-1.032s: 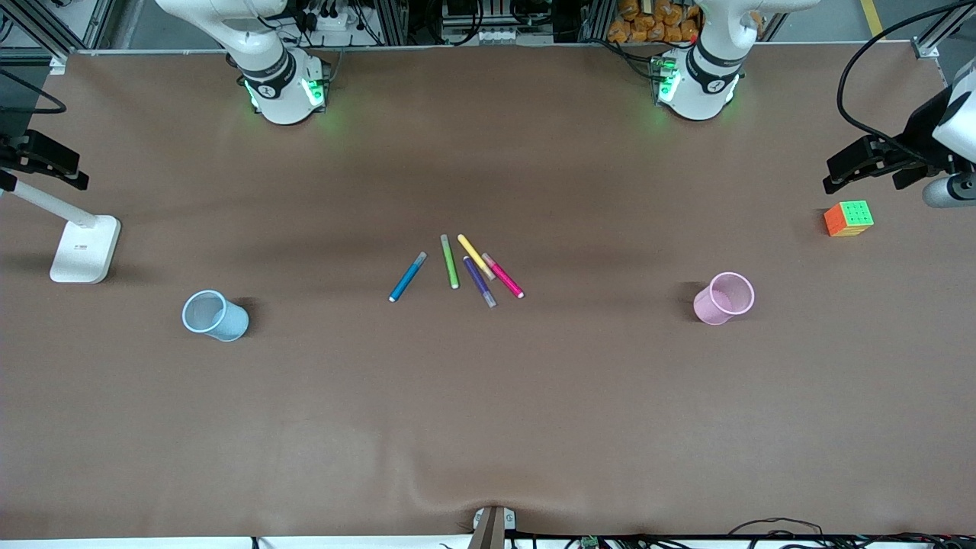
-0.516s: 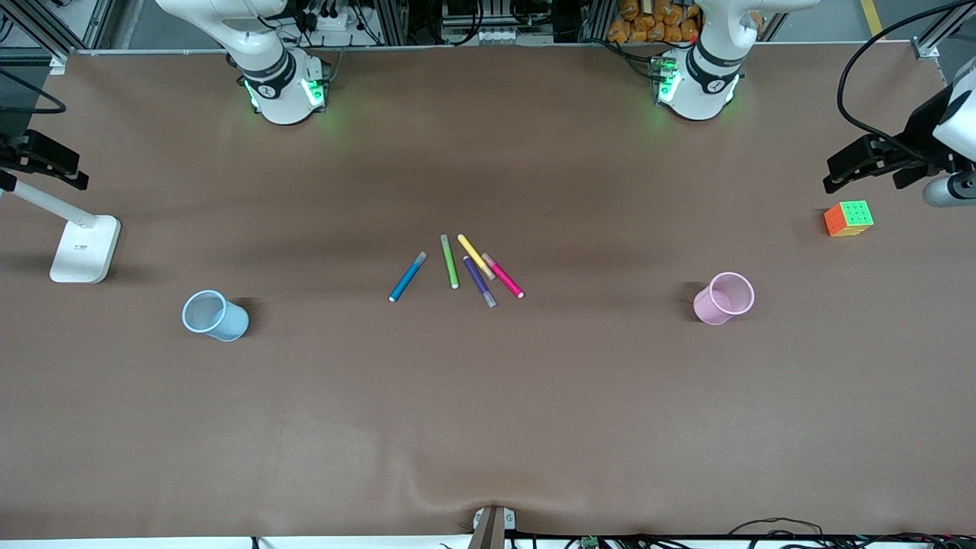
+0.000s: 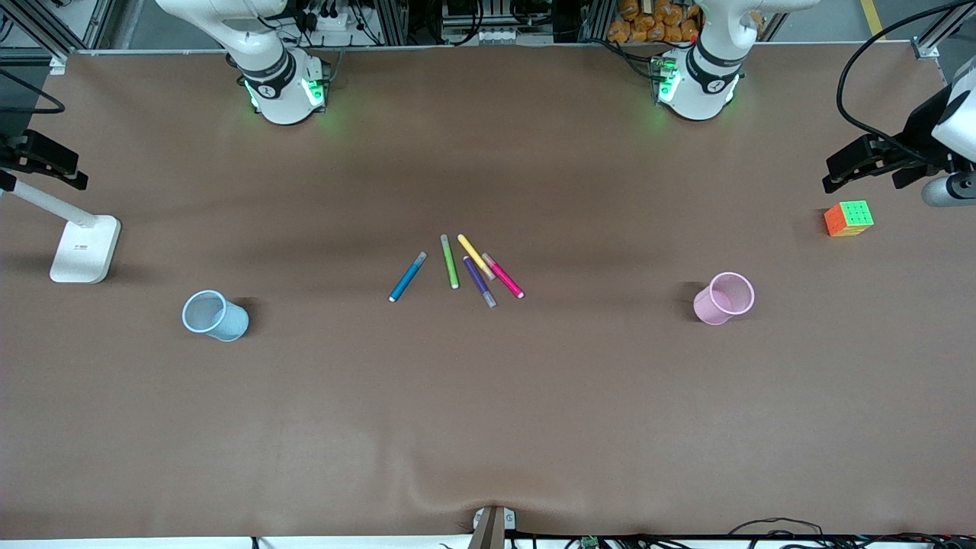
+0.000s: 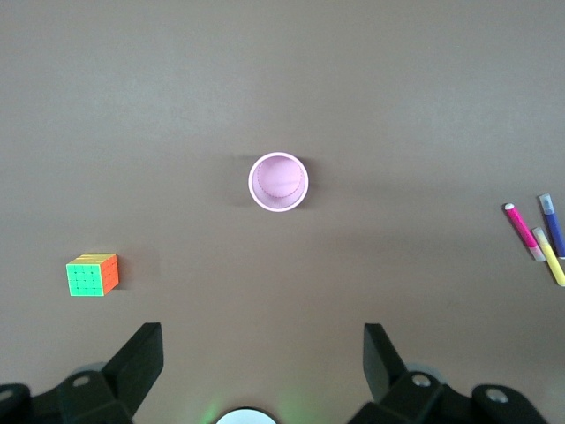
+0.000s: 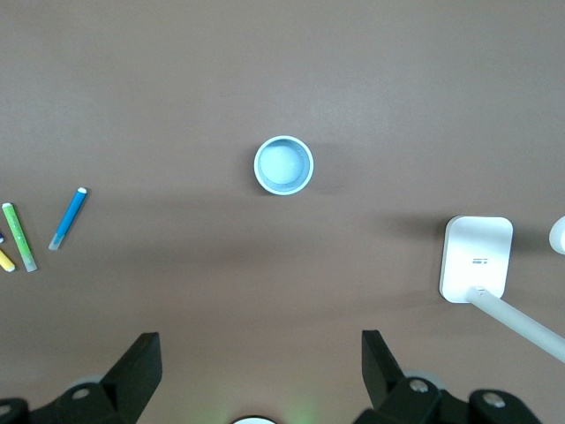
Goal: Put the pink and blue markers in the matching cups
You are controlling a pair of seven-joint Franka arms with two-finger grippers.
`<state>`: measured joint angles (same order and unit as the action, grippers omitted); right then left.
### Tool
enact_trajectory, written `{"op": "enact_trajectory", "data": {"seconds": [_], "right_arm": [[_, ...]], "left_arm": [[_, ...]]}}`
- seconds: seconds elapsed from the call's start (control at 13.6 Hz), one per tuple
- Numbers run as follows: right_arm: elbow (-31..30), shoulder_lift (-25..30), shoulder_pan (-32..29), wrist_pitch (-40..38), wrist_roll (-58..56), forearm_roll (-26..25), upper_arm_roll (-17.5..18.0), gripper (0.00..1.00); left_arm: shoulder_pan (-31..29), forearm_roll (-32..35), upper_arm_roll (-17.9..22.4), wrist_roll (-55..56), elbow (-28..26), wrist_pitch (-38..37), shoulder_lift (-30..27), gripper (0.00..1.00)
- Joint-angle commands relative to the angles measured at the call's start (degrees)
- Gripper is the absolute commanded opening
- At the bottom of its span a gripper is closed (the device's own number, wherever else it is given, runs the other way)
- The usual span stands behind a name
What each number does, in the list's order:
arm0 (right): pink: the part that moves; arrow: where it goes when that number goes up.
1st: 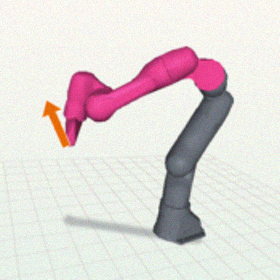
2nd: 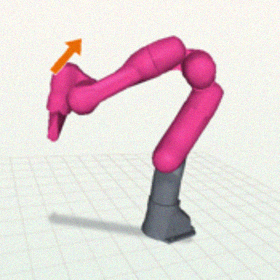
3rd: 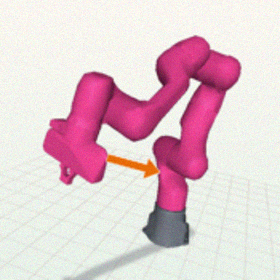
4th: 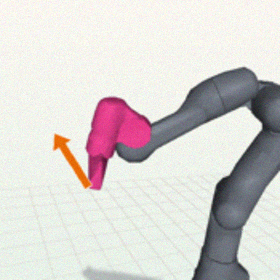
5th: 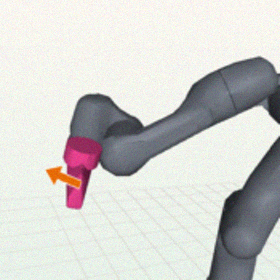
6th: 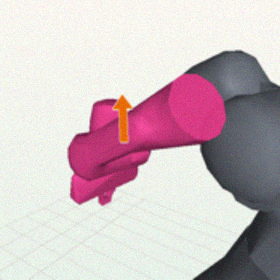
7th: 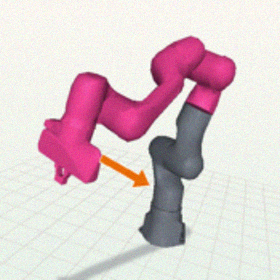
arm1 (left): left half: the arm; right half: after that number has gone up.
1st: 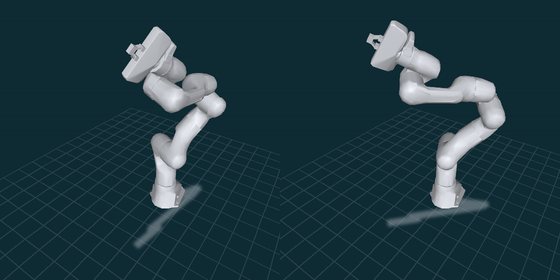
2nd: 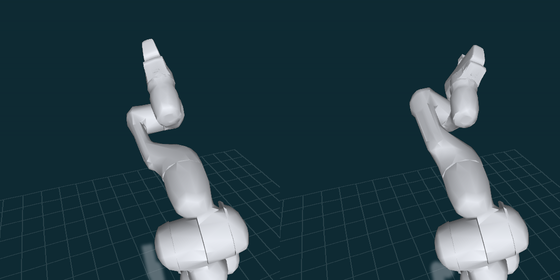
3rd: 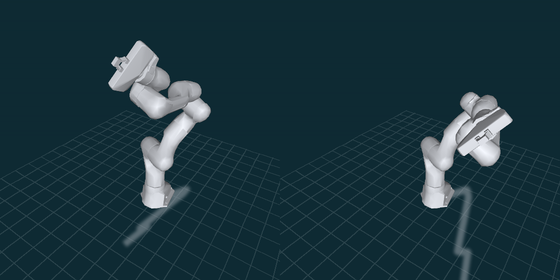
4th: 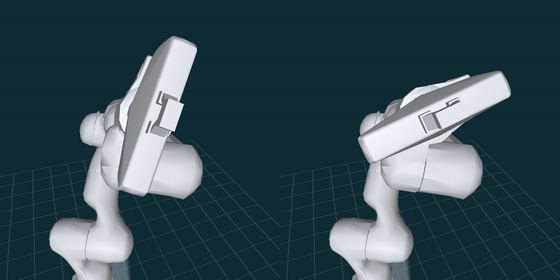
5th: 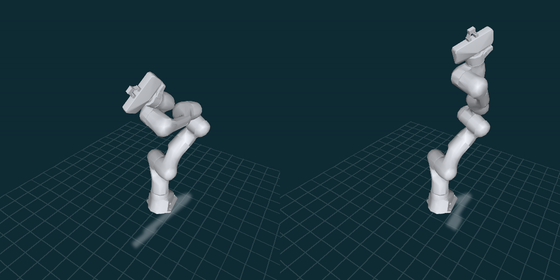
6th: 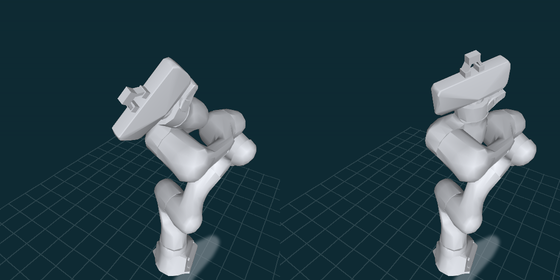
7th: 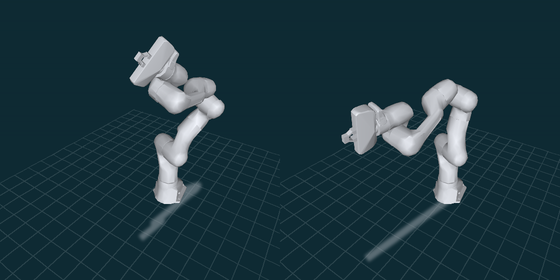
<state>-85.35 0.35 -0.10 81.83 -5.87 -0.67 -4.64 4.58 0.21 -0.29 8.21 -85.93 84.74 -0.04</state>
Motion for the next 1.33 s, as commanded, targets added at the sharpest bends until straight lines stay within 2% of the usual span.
{"op": "enact_trajectory", "data": {"seconds": [0.0,0.88,1.25], "right_arm": [[1.1,-0.5,-0.8,-0.8,0.2,1.0,0.4,1.0],[1.1,-0.6,-0.7,-0.7,0.2,1.0,0.4,1.0],[1.1,-0.6,-0.8,-0.8,0.2,1.1,0.4,1.0]], "left_arm": [[-0.1,-0.6,-0.1,-0.2,-0.6,-0.7,-1.0,1.0],[0.5,-0.6,-0.2,0.8,-0.6,-0.5,-0.1,1.0],[0.7,0.0,-3.4,4.4,-0.6,0.3,2.8,1.0]]}}
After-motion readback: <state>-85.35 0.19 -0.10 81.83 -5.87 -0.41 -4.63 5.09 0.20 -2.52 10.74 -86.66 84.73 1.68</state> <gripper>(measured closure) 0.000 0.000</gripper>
